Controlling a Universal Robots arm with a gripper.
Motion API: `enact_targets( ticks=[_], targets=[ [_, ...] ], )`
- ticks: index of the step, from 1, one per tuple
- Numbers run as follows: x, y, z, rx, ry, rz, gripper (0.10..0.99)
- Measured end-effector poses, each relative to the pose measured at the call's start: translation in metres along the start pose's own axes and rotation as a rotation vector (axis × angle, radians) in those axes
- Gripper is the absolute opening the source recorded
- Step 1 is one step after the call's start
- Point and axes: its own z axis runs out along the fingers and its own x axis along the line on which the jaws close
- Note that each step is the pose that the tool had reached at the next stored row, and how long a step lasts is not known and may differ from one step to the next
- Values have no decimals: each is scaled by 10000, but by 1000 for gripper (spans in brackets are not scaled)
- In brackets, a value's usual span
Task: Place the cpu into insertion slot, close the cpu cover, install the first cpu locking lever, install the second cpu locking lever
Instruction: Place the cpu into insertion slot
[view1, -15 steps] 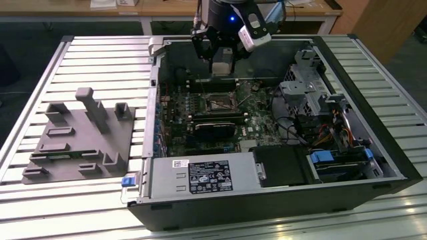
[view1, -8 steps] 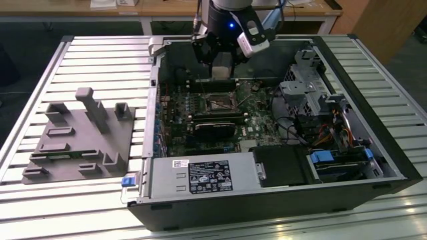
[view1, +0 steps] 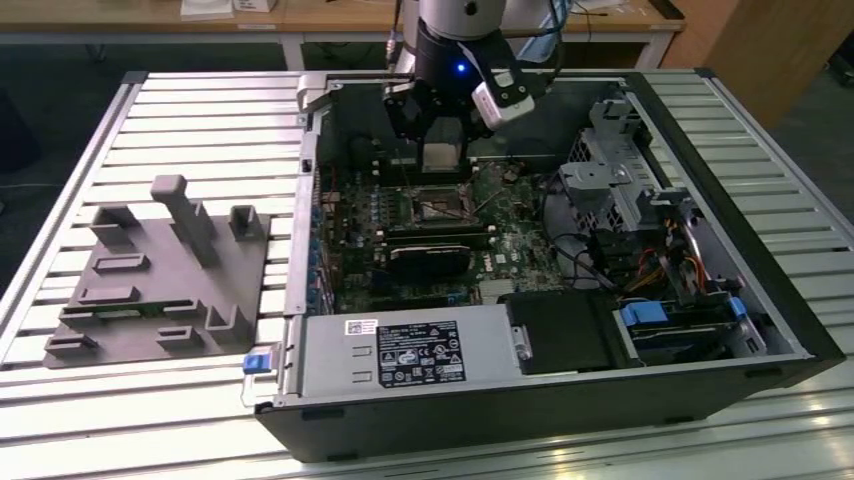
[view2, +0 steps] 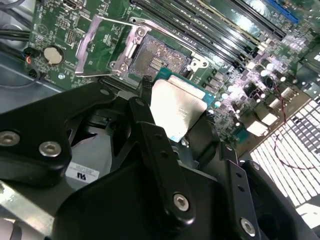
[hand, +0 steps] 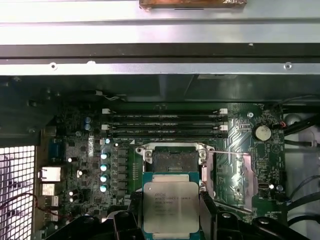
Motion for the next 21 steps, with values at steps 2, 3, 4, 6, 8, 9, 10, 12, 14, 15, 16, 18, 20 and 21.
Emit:
enact_targets(
  ticks=[2,3,4,6,8,9,10,12,14,15,16,18,20,21],
  targets=[
    [-1,-3,35,1,1,0,537],
    [-1,-5,53,1,0,-1,537],
    [-1,-6,72,0,0,0,537],
    [-2,-9,108,0,0,0,537],
    [-3,-13,144,0,0,0,537],
    [-3,-14,161,0,0,0,537],
    [-3,-16,179,1,1,0,537],
    [-4,-19,214,1,1,-1,537],
    [-5,-22,251,0,-1,0,537],
    [-5,-24,270,0,0,0,537],
    [-6,-25,288,1,0,-1,537],
    [-6,-29,324,0,0,0,537],
    [-7,-31,355,1,1,0,537],
    [-7,-32,363,1,0,0,537]
  ],
)
